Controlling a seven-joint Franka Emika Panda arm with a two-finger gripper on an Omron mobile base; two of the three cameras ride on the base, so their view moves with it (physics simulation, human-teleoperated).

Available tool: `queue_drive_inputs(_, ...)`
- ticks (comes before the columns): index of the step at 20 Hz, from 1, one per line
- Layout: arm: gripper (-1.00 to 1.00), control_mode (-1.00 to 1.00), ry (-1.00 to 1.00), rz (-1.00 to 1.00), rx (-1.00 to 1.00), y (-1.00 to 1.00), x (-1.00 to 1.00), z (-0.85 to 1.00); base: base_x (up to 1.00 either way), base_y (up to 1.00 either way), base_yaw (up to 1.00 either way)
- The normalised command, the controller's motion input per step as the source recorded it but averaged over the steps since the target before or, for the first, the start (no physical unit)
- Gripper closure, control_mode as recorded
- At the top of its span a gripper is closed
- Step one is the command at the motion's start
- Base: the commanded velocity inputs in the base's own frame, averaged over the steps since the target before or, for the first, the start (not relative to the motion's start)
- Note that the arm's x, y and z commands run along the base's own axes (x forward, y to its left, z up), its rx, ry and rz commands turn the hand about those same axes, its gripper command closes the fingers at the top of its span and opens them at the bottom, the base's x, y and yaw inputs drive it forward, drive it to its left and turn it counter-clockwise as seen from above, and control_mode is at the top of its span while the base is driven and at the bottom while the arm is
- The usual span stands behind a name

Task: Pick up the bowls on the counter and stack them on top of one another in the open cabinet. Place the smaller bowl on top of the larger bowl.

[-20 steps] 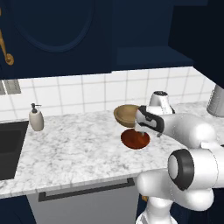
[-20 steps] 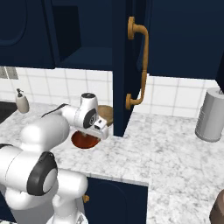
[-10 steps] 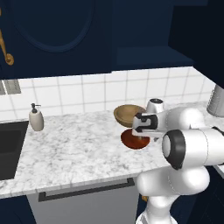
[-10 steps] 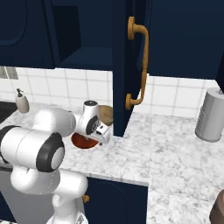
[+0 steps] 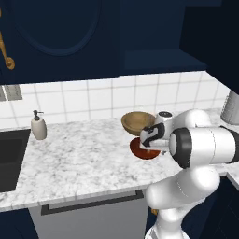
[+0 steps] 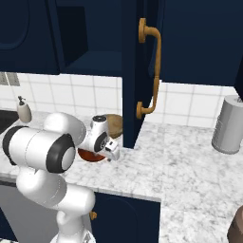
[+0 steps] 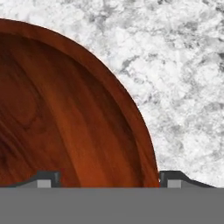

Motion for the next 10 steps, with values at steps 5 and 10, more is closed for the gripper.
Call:
queue_drive_inputs(5,1.00,-1.00,-0.05,0.00,0.00,0.00,0.00,0.10,0.00,0.00,0.00)
queue_drive_inputs(10,1.00,-1.00,-0.29,0.00,0.00,0.07,-0.20,0.70,0.00,0.00,0.00)
